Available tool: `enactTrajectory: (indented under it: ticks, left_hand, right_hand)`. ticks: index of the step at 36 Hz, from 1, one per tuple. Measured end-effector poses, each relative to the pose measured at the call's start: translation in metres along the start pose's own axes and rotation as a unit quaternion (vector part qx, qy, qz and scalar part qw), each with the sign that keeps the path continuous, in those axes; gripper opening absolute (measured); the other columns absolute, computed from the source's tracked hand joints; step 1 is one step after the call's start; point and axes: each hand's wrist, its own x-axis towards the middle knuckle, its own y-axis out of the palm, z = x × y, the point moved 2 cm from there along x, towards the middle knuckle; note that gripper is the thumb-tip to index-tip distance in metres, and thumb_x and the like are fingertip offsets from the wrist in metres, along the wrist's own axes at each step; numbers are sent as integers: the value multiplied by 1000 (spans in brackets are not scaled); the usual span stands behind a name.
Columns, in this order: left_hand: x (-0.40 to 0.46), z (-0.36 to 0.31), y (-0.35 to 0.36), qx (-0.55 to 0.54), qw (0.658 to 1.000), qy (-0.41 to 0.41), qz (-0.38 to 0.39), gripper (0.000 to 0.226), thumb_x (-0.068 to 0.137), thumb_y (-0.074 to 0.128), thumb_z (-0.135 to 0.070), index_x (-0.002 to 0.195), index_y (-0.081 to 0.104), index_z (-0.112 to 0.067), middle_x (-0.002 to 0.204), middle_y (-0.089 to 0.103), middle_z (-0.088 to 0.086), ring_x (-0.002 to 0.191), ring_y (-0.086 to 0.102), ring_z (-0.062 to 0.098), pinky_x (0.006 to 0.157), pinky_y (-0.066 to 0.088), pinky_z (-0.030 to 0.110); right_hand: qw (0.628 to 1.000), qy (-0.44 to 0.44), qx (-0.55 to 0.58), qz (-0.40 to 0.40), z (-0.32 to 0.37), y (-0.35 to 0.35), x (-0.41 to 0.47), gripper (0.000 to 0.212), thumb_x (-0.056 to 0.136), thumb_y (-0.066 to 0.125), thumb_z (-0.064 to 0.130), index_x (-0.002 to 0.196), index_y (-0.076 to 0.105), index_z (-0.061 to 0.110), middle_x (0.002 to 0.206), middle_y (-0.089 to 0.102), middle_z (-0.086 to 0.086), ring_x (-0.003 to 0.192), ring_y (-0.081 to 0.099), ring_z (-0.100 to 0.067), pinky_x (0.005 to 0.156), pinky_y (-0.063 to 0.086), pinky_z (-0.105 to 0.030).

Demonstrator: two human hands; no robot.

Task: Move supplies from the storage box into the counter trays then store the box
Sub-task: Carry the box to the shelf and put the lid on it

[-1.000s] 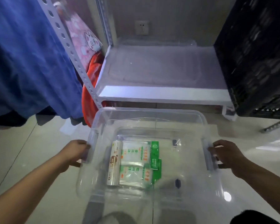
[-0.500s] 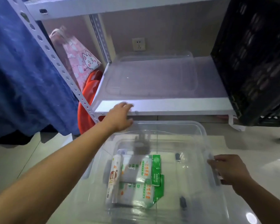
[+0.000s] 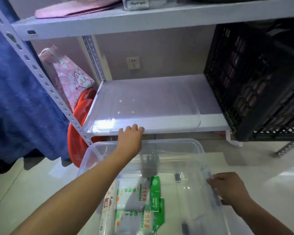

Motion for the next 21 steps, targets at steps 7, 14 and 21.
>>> enactTrajectory:
  ticks: [7, 14, 21]
  left_hand:
    - [-89, 11, -18, 70, 992, 96, -51, 55, 45, 84, 2, 95, 66, -14, 75, 63, 4, 63, 62, 26, 57, 46, 35]
    - [-148, 25, -123, 20, 970, 97, -220, 34, 62, 83, -1, 87, 63, -13, 75, 63, 8, 62, 55, 28, 50, 39, 31]
    - [-159, 51, -231, -20, 904, 62, -423, 33, 86, 68, -25, 116, 68, -10, 107, 69, 14, 97, 59, 37, 86, 42, 44]
  right_hand:
    - [989, -77, -117, -47, -2, 5, -29, 32, 90, 63, 38, 116, 67, 20, 103, 70, -5, 82, 63, -20, 75, 46, -33]
    - [945, -297, 28, -135, 32, -27, -45, 105, 72, 81, 34, 154, 17, 21, 161, 19, -1, 147, 20, -21, 115, 27, -41]
    - [908, -366, 160, -125, 87, -68, -63, 84, 83, 68, 48, 151, 21, 35, 155, 33, 5, 141, 36, -18, 113, 35, -51]
